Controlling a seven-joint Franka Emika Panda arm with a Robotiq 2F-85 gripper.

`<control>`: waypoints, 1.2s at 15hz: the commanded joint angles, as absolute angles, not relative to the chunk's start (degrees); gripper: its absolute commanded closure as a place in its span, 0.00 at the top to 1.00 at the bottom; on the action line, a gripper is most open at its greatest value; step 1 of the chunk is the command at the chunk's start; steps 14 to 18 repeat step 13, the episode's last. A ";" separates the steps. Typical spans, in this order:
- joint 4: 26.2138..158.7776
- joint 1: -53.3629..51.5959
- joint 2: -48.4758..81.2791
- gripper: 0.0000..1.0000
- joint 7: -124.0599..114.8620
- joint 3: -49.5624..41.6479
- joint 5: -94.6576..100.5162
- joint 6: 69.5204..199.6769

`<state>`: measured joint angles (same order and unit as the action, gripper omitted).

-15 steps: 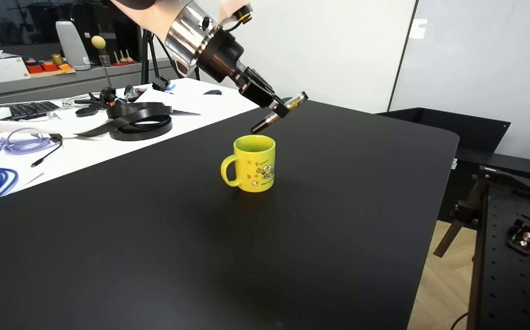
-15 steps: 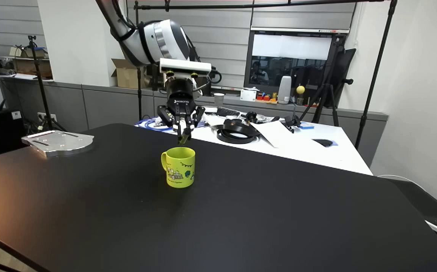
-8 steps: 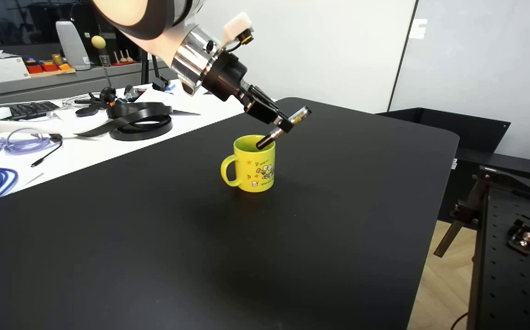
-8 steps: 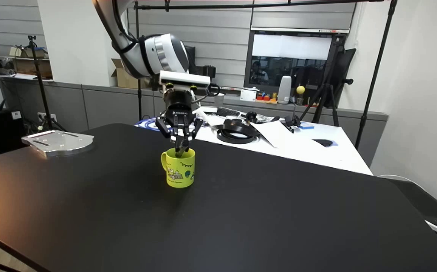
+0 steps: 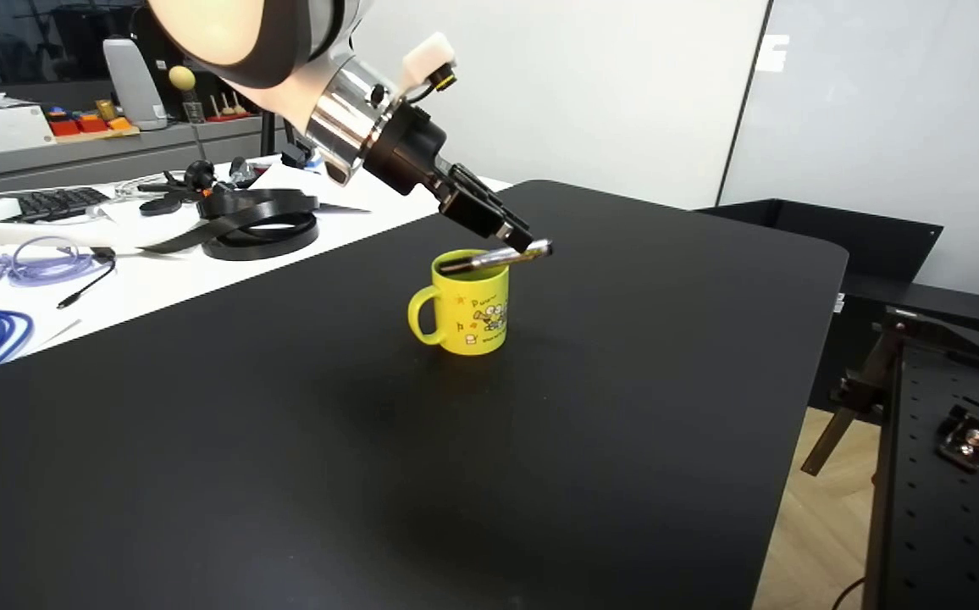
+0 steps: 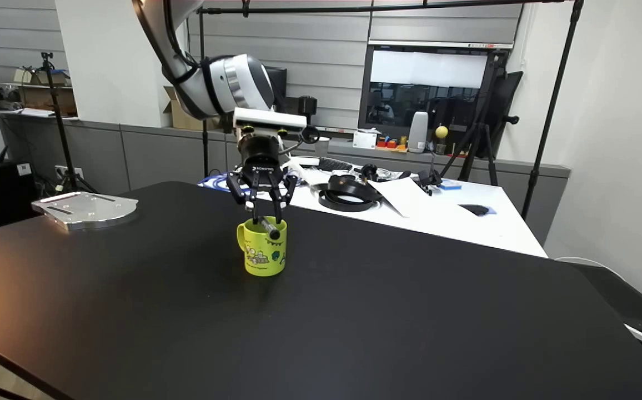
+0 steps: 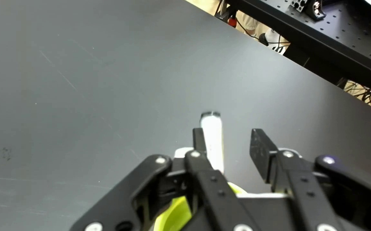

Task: Take the pen and put it in the cup

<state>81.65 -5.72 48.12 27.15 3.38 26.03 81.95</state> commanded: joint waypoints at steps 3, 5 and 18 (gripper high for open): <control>77.21 -6.11 50.17 0.86 28.90 3.68 26.94 80.21; 77.25 -6.22 49.94 0.98 28.74 3.65 26.91 80.48; 80.54 -6.83 45.24 1.00 20.52 3.05 25.53 82.64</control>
